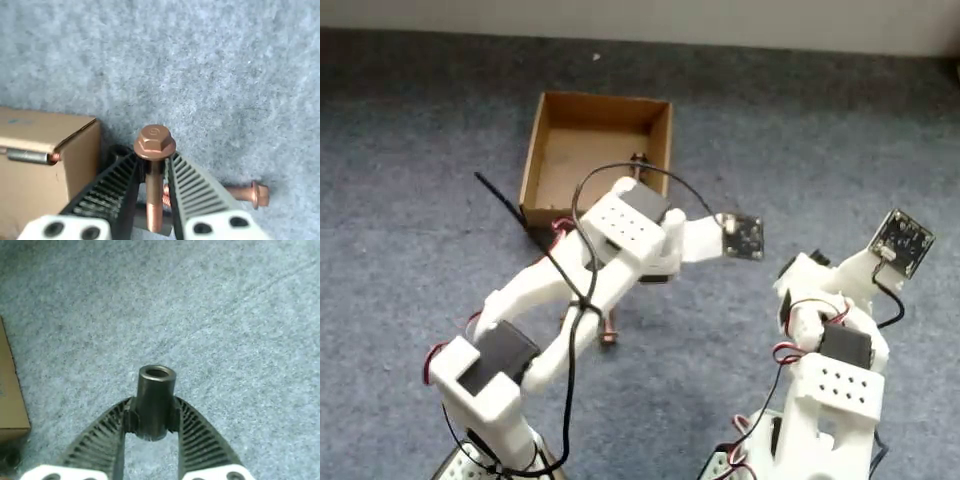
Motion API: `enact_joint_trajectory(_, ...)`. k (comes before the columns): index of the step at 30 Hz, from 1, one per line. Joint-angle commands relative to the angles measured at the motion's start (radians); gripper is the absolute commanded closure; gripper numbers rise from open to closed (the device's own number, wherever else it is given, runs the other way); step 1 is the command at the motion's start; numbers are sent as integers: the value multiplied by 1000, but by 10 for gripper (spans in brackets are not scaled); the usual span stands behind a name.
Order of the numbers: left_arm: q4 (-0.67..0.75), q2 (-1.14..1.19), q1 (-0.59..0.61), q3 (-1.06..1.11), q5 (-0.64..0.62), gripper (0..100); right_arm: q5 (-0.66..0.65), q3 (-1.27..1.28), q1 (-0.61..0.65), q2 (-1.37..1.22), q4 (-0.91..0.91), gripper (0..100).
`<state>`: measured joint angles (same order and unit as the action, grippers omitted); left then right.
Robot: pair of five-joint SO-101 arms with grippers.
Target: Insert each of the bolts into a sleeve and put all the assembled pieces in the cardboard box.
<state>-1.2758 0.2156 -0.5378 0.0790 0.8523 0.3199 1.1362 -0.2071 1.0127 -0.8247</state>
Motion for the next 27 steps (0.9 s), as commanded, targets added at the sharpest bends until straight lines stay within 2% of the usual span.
enact_joint_trajectory(1, -66, -196, -2, -1, -114, 995, 3, -2, -5, 33, 22, 994)
enact_joint_trajectory(15, -58, -834, -1, 332, -463, 995, -51, -5, 94, 35, 15, 994)
enact_joint_trajectory(20, 60, -1043, 88, 495, -594, 995, -51, -5, 136, 65, 12, 994)
enact_joint_trajectory(27, 227, -1328, 205, 757, -717, 995, -61, 19, 282, 334, -61, 994)
